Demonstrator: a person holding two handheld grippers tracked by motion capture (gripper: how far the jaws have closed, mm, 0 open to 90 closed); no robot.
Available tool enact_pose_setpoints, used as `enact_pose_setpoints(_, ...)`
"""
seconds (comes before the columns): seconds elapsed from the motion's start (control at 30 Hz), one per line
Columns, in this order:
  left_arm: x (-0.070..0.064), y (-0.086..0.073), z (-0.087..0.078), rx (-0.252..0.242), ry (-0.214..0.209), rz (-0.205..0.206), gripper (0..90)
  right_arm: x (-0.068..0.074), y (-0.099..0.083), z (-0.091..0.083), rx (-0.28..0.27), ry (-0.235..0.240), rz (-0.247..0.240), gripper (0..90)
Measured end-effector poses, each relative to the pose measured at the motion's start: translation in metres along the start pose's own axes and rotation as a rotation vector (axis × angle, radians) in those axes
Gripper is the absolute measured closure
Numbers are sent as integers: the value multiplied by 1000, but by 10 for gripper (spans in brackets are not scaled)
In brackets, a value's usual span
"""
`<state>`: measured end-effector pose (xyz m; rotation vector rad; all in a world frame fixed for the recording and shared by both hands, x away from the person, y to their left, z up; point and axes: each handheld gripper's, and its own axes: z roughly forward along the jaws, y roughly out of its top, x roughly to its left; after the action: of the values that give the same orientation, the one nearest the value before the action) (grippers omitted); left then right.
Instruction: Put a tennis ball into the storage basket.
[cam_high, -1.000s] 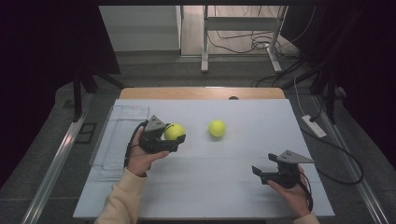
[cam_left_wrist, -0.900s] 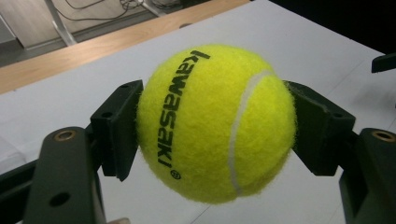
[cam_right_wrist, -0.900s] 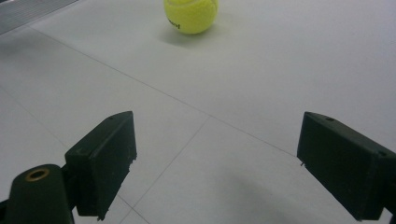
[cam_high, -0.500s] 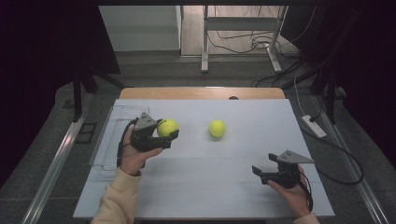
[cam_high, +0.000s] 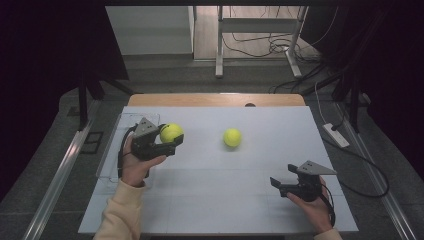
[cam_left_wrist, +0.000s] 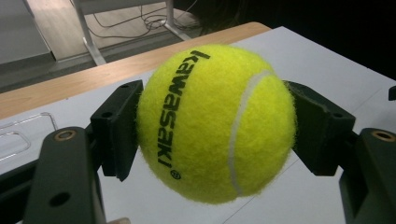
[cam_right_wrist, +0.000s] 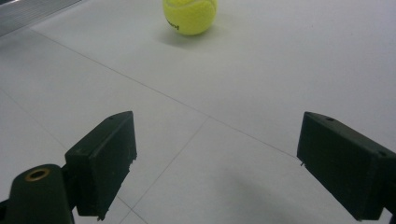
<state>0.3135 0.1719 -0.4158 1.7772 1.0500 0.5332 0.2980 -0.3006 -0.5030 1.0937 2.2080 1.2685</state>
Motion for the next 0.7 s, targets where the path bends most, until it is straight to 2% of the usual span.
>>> enact_pose_setpoints(0.3, 7, -1, -6, -8, 25, -9, 271, 0, 0, 1, 3, -1, 2, 122)
enact_pose_setpoints(0.5, 13, -3, -6, 4, 74, -37, 271, 0, 1, -2, -8, -2, -6, 122)
enact_pose_setpoints(0.6, 17, -3, -5, 13, 85, -43, 271, 0, 1, -2, -9, 4, 0, 123)
enact_pose_setpoints(0.7, 24, 1, -5, 30, 117, -43, 271, 0, 1, -1, -13, 11, 1, 123)
